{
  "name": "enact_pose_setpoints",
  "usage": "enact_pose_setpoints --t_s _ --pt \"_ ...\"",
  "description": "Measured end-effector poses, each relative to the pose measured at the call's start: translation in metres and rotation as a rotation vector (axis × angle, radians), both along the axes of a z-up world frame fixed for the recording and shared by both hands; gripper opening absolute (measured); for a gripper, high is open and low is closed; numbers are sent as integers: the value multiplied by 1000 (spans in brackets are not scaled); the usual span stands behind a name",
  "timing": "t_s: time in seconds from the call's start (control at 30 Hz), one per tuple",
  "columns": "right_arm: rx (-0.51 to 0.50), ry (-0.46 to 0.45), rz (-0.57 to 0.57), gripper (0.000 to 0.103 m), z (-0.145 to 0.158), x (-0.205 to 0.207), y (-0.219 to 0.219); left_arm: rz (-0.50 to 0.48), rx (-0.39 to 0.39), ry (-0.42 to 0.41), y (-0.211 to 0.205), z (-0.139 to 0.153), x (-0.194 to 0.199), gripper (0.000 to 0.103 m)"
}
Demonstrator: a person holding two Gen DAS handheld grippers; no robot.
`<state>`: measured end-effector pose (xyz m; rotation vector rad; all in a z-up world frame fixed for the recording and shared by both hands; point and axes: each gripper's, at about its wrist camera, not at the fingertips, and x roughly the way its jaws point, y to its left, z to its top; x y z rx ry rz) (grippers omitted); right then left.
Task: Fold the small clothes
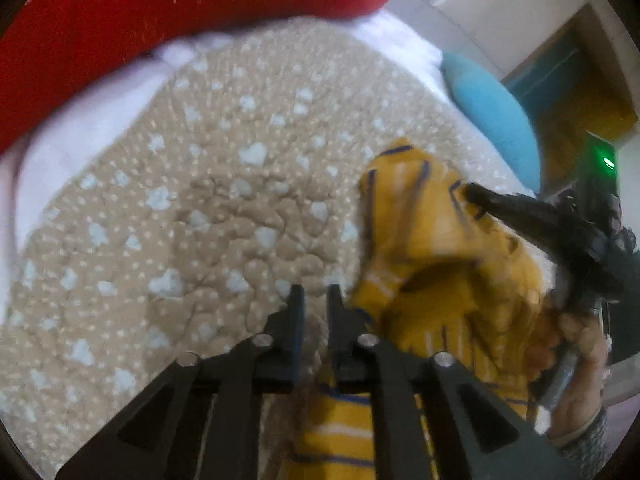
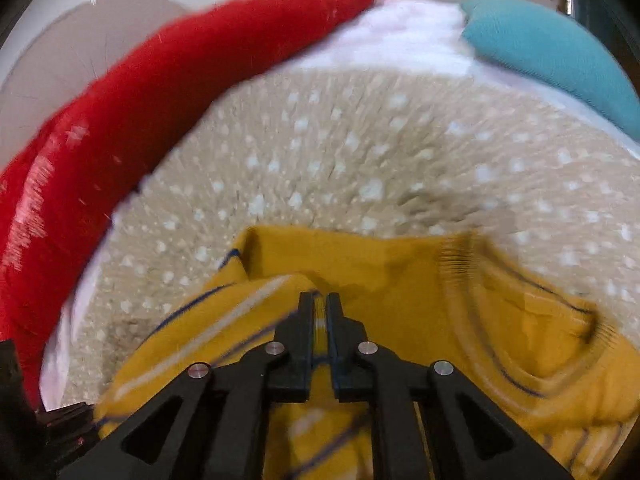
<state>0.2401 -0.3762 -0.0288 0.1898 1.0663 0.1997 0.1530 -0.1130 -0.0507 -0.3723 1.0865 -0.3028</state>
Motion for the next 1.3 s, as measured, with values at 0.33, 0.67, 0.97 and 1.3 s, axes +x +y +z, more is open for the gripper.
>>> enact_pose_setpoints --t_s 0.33,0.67,0.97,1.3 --pt "65 -109 -89 49 86 -143 -123 -163 29 -194 -44 42 -37 60" --pt "98 -71 -323 49 40 -216 -214 -3 123 -30 -24 -22 18 61" --pt "75 33 -262 4 -7 -191 -189 -42 133 -86 -9 18 -32 61" --pt "-67 -54 -364 54 34 -236 -186 -71 225 -149 32 41 -104 84"
